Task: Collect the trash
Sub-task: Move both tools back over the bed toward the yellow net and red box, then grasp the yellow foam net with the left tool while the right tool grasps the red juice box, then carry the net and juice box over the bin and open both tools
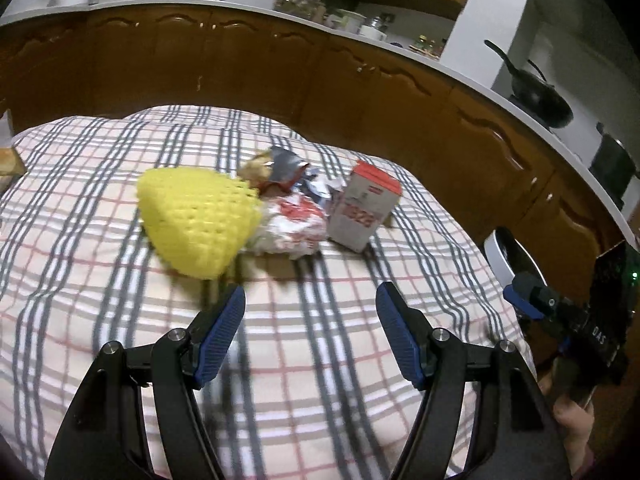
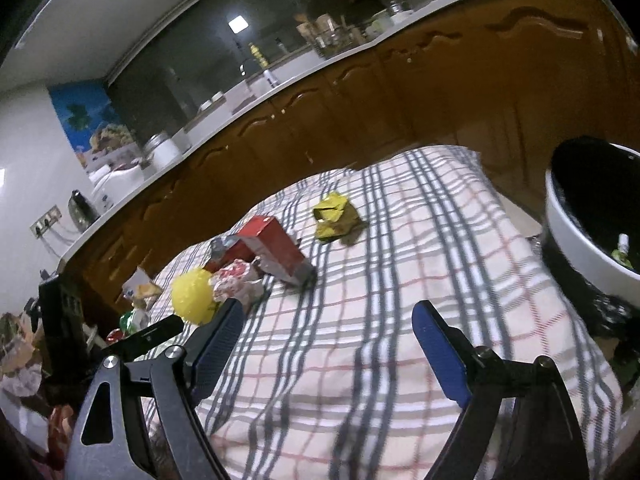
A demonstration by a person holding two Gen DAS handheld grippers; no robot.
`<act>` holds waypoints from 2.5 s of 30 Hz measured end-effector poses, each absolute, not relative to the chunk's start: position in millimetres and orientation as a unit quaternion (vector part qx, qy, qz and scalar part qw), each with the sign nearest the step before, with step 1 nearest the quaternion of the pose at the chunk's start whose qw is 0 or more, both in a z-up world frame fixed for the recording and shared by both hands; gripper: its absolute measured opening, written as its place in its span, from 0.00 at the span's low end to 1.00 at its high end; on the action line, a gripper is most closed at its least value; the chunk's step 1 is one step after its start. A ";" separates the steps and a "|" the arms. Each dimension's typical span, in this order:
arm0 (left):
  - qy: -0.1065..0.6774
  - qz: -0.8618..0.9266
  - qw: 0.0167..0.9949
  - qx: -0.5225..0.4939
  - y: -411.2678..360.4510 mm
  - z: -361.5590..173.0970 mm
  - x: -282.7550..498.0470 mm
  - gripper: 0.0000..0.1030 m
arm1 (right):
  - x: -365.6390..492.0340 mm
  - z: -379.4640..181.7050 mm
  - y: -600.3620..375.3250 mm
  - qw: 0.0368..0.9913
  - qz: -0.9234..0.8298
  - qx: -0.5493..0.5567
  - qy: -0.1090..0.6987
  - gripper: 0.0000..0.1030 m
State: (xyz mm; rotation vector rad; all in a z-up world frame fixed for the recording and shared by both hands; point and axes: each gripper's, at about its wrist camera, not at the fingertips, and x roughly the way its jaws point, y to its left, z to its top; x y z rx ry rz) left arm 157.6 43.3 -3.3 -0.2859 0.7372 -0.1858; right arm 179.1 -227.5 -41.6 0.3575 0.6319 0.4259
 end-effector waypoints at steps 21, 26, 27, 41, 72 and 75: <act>0.377 -0.056 0.911 -0.156 103.2 -7.0 199.1 0.67 | 234.0 -29.0 -169.9 0.900 0.263 0.118 0.326 0.86; 0.393 -0.061 0.901 -0.175 111.3 -11.4 215.2 0.67 | 254.4 -25.2 -152.0 0.904 0.273 0.076 0.322 0.86; 0.395 -0.062 0.900 -0.174 111.4 -12.0 216.6 0.67 | 259.1 -25.8 -147.9 0.903 0.275 0.067 0.323 0.86; 0.413 -0.093 0.890 -0.170 106.2 -23.8 227.4 0.10 | 296.8 -47.8 -127.2 0.896 0.272 0.033 0.350 0.28; 0.384 -0.287 0.874 -0.081 -61.0 24.2 194.5 0.10 | 168.8 -7.0 -296.3 0.940 0.135 0.138 0.280 0.28; 0.384 -0.303 0.869 -0.069 -82.9 27.3 196.5 0.10 | 161.6 -6.9 -316.2 0.943 0.115 0.149 0.274 0.28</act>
